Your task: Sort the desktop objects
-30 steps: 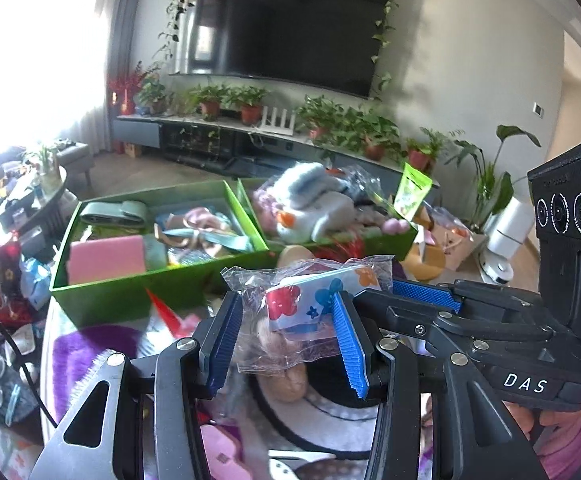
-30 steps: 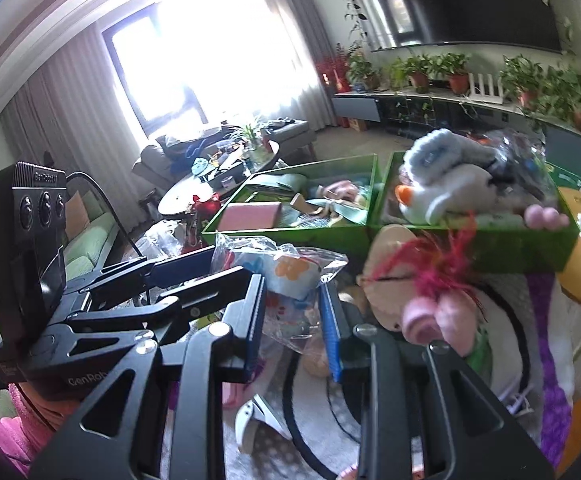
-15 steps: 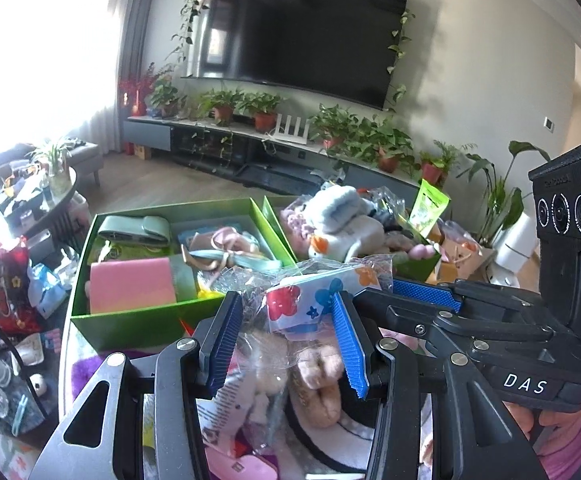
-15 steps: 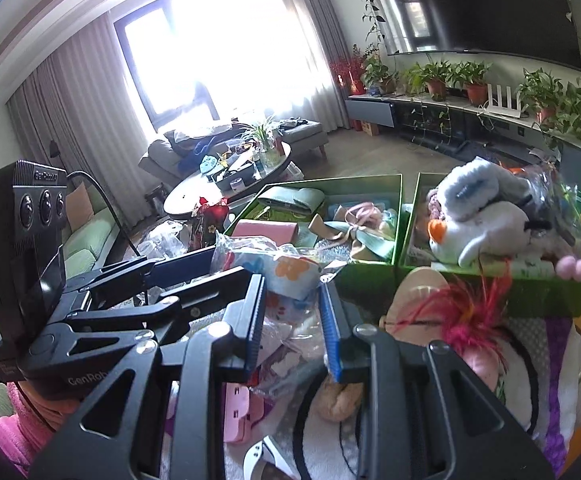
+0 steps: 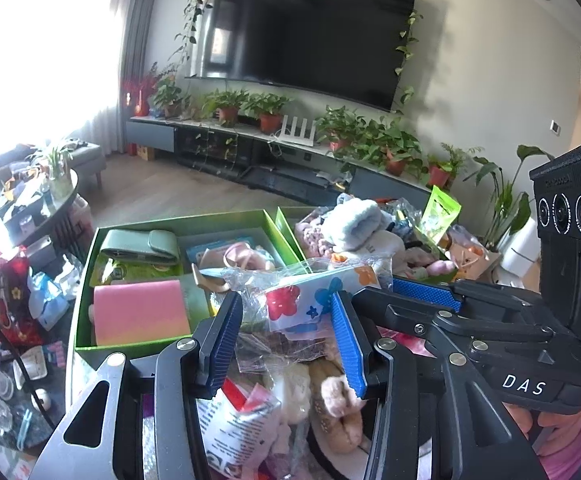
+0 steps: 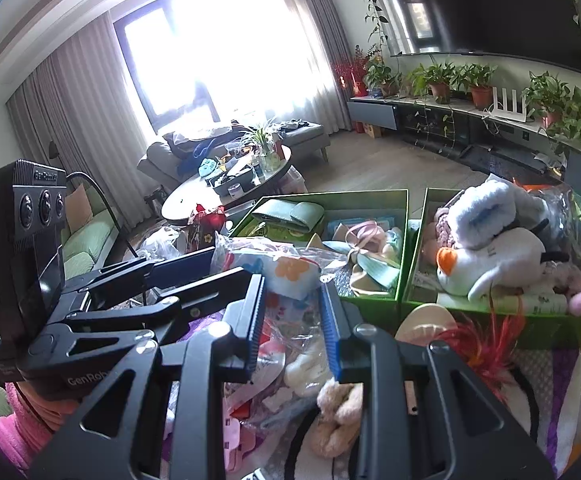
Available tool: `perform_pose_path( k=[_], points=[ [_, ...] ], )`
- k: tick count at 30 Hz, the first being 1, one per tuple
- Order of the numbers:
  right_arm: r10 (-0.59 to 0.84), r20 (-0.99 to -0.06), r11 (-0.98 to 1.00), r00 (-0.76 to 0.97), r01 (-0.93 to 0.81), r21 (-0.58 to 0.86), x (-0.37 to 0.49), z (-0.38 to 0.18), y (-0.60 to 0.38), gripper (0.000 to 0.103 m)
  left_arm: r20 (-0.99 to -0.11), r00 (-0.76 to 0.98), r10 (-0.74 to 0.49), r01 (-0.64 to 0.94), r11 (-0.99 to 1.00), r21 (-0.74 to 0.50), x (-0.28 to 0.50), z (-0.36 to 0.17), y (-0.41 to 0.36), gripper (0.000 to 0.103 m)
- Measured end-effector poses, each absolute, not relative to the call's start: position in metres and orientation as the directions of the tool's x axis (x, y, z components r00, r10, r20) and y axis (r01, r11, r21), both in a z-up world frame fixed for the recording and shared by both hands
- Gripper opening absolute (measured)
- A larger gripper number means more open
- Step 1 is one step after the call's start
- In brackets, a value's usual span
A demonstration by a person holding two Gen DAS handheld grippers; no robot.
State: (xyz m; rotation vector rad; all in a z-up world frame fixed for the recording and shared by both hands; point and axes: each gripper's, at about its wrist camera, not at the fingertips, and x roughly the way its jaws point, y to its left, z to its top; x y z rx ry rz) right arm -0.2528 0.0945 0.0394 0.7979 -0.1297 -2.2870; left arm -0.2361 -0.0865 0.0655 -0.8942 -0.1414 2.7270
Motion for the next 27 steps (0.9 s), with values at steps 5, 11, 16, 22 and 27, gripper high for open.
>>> perform_pose_path(
  k=[5,11,16,22,27],
  points=[
    [-0.656,-0.504,-0.743,-0.562,0.596,0.304,-0.270,0.039,0.089,0.028,-0.572,-0.774,0.273,-0.210,-0.962,-0.176,-0.254,0.064,-0.092,0.045],
    [-0.661,-0.502,-0.740,-0.558,0.597,0.311,-0.287,0.037,0.085,0.028,-0.567,-0.781,0.264,-0.202,-0.964,-0.170,-0.273,0.063,-0.096,0.045],
    [-0.666,-0.501,-0.736,-0.554,0.599,0.315,-0.305,0.038,0.078,0.028,-0.562,-0.787,0.256,-0.200,-0.967,-0.160,-0.287,0.065,-0.100,0.045],
    [-0.668,-0.492,-0.735,-0.558,0.599,0.318,-0.325,0.039,0.073,0.028,-0.557,-0.790,0.255,-0.207,-0.967,-0.149,-0.309,0.068,-0.104,0.045],
    [-0.669,-0.487,-0.736,-0.561,0.589,0.332,-0.345,0.037,0.072,0.028,-0.563,-0.784,0.261,-0.216,-0.965,-0.147,-0.331,0.067,-0.106,0.045]
  ],
)
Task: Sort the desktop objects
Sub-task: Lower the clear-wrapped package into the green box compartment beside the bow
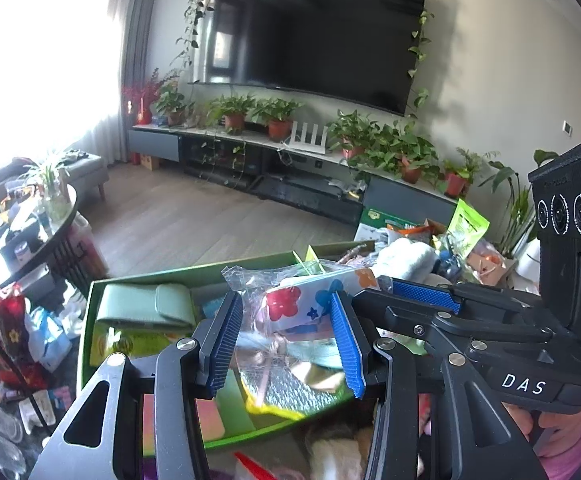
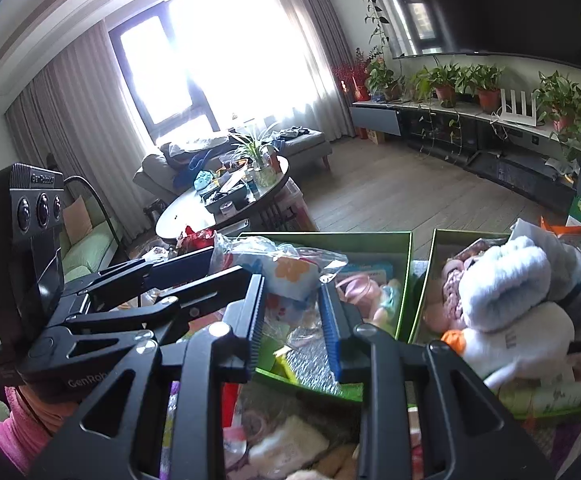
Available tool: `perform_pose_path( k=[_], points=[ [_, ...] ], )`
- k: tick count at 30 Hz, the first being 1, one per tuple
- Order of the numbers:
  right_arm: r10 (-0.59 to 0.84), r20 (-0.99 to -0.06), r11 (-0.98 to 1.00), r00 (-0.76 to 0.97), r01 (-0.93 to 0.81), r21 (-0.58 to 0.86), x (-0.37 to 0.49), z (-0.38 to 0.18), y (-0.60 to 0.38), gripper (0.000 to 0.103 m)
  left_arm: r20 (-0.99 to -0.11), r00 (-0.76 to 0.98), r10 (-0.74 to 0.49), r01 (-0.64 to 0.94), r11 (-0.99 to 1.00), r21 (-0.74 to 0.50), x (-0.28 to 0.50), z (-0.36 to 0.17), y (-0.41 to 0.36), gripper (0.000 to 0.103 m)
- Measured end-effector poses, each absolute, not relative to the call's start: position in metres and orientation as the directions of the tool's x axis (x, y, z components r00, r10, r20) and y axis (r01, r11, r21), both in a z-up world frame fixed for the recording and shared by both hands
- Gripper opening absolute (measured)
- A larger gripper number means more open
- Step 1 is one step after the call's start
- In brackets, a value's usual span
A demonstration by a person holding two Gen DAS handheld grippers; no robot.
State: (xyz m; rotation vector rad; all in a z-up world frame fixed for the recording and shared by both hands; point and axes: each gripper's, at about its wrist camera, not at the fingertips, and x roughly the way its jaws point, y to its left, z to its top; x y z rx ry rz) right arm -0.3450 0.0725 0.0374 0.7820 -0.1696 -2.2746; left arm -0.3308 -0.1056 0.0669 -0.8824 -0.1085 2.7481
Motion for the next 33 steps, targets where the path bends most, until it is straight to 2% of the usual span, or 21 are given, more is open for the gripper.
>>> perform_pose_path(
  k=[27,33],
  points=[
    [-0.644,-0.552,-0.759,-0.530,0.533,0.374,-0.433,0.002,0.055,0.028,-0.627,-0.735,0.259,-0.175,-0.965,-0.192,-0.417,0.027,-0.119,0.042],
    [-0.605,-0.589,-0.790,-0.536,0.492,0.366,-0.447,-0.010,0.051,0.028,-0.658,-0.722,0.214,-0.136,-0.976,-0.169,-0.434,0.011,-0.120,0.042]
  ],
)
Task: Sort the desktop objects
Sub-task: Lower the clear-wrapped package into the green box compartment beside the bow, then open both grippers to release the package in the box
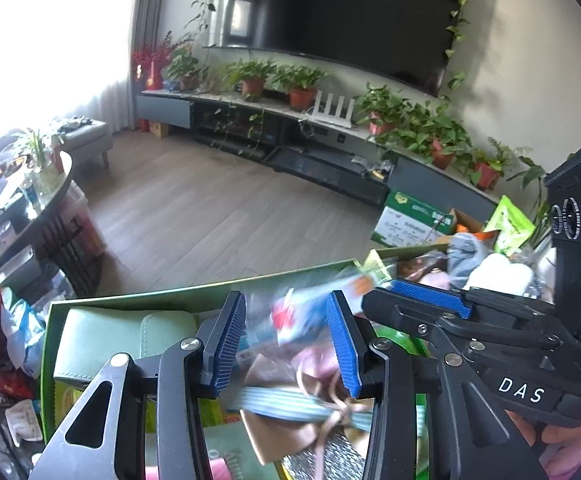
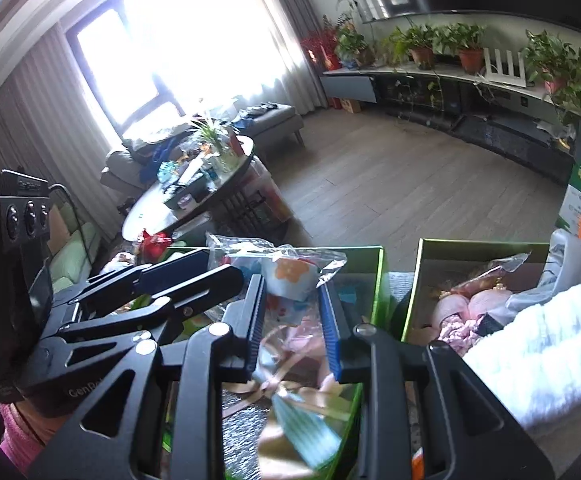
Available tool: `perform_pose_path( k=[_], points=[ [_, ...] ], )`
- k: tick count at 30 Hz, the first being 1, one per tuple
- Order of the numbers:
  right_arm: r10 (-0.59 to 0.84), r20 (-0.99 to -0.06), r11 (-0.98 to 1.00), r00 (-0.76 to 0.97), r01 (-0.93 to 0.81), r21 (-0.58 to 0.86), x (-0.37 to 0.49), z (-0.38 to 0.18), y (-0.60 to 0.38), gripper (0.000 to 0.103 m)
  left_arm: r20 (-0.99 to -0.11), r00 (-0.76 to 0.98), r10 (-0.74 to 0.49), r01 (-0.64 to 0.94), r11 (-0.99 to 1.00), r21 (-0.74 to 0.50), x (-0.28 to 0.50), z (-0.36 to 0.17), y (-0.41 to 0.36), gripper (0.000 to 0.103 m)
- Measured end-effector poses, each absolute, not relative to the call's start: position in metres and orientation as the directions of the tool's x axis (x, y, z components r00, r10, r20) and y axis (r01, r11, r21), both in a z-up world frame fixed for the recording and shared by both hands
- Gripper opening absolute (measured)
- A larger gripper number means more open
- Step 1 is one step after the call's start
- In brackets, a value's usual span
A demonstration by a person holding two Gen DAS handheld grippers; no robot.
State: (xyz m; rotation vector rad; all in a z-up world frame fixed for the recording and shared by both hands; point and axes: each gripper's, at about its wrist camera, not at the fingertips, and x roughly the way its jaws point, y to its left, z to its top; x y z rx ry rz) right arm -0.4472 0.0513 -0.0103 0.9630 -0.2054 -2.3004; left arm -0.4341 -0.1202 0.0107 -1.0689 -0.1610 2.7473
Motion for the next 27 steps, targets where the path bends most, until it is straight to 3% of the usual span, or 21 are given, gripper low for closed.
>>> perform_pose_path(
  k=[8,18,22,27],
  points=[
    [-0.527,-0.625,-0.844,-0.576,0.438,0.308,-0.450,-0.014,0.045,0.028,-0.668,-0.721,0.186,-0.122,-0.982,-0.141,-0.433,0.011,-0.122,0.042],
    [-0.519,-0.628,-0.845,-0.580,0.459,0.275,-0.426,0.013,0.049,0.038,-0.663,-0.725,0.184,-0.125,-0.983,-0.137,-0.416,0.035,-0.118,0.042],
    [-0.517,-0.618,-0.841,-0.592,0.484,0.240,-0.406,0.029,0.052,0.038,-0.650,-0.740,0.174,-0.115,-0.984,-0.133,-0.400,0.050,-0.118,0.055],
    [-0.526,-0.601,-0.831,-0.602,0.513,0.214,-0.381,0.045,0.060,0.038,-0.619,-0.766,0.172,-0.120,-0.985,-0.126,-0.375,0.071,-0.113,0.058]
  ],
)
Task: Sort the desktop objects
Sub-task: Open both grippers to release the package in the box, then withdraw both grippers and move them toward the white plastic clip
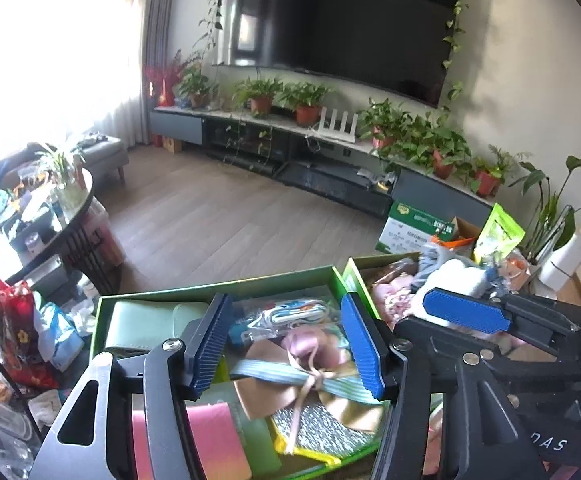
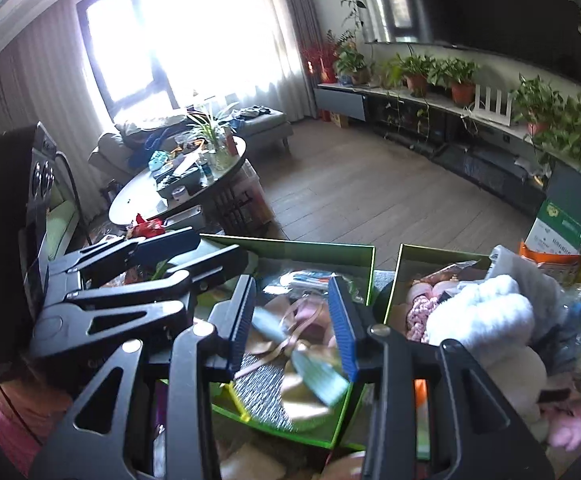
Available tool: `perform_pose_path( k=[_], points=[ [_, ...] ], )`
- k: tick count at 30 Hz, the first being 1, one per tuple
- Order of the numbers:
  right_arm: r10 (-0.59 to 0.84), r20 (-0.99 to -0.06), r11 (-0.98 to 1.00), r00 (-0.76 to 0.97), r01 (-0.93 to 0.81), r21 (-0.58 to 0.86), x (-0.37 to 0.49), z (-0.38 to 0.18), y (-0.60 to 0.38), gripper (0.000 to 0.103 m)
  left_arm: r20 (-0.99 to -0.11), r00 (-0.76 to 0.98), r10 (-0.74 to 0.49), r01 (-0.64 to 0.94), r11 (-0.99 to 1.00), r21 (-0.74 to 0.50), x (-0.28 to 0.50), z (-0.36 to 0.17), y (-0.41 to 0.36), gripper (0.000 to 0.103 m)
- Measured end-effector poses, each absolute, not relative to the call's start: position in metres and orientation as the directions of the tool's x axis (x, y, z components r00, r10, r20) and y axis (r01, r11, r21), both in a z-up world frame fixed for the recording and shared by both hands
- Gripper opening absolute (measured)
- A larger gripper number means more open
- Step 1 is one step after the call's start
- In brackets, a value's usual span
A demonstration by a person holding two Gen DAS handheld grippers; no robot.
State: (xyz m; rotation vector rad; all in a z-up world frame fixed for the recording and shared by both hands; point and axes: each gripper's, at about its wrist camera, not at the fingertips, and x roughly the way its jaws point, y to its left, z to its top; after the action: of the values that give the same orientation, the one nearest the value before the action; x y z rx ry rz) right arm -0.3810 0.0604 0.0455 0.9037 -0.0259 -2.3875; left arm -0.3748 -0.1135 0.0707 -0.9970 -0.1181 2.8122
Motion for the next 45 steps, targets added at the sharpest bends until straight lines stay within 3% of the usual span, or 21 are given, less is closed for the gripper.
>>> perform_pose_path(
  k=[13,45],
  points=[
    [-0.570,-0.546,-0.804,-0.614,0.556,0.213,-0.311,0.075,0.080,0.038,-0.577,-0.802,0.153,-0.135,-0.988,-0.074,-0.305,0.107,-0.095,0.058],
    [-0.640,-0.481,-0.748,-0.600,0.630,0.209,-0.158,0.086,0.120,0.041,-0.499,-0.855,0.140,-0.136,-0.990,-0.044,-0.142,0.121,-0.055,0.058]
  ],
)
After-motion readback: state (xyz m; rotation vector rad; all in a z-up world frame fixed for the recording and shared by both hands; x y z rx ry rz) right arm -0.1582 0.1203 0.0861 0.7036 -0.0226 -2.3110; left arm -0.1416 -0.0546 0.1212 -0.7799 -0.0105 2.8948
